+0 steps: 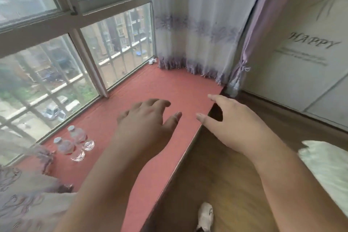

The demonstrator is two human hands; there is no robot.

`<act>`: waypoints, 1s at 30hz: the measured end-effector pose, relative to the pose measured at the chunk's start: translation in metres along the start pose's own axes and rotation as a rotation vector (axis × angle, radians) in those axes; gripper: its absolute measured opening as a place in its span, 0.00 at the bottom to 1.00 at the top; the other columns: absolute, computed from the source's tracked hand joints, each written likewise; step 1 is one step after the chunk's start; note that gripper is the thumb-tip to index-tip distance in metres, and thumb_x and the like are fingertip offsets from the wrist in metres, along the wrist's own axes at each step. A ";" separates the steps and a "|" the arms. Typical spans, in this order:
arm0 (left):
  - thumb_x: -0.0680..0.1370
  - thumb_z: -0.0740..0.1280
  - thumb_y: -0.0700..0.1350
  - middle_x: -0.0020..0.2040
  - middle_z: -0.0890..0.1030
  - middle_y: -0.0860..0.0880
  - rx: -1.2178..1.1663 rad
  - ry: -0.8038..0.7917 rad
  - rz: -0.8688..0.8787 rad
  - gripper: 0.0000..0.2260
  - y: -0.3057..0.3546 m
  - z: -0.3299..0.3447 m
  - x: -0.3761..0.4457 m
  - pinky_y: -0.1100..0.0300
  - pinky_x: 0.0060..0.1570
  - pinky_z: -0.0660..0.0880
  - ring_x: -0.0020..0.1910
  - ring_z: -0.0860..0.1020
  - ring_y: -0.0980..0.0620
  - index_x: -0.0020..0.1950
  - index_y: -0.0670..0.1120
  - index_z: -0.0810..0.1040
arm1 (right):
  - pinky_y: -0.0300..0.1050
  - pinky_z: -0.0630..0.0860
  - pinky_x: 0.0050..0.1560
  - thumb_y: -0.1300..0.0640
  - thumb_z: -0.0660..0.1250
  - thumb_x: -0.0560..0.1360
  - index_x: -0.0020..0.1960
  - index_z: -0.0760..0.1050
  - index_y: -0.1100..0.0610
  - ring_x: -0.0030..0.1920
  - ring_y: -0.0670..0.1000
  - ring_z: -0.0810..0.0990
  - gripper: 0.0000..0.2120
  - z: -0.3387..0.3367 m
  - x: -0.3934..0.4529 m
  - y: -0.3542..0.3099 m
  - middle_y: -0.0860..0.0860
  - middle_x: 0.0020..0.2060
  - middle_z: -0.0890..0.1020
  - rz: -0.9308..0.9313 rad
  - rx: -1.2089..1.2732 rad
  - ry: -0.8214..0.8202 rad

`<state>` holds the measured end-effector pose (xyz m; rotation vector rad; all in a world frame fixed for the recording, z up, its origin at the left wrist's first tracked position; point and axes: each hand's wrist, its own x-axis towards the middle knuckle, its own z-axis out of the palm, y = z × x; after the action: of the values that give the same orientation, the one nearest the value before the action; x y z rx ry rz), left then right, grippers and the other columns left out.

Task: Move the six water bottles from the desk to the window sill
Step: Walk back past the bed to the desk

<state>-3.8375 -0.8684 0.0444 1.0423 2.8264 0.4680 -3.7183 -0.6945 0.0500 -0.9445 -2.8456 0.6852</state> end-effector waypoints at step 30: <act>0.77 0.48 0.70 0.72 0.68 0.60 0.059 -0.064 0.425 0.25 0.279 0.073 0.044 0.47 0.68 0.59 0.72 0.62 0.52 0.70 0.63 0.67 | 0.43 0.67 0.54 0.32 0.61 0.75 0.75 0.64 0.40 0.66 0.46 0.73 0.30 -0.117 -0.080 0.248 0.39 0.72 0.70 0.315 0.056 0.386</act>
<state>-3.6847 -0.6213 0.0644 1.6468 2.5713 0.3745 -3.4930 -0.5182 0.0542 -1.3627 -2.3577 0.5301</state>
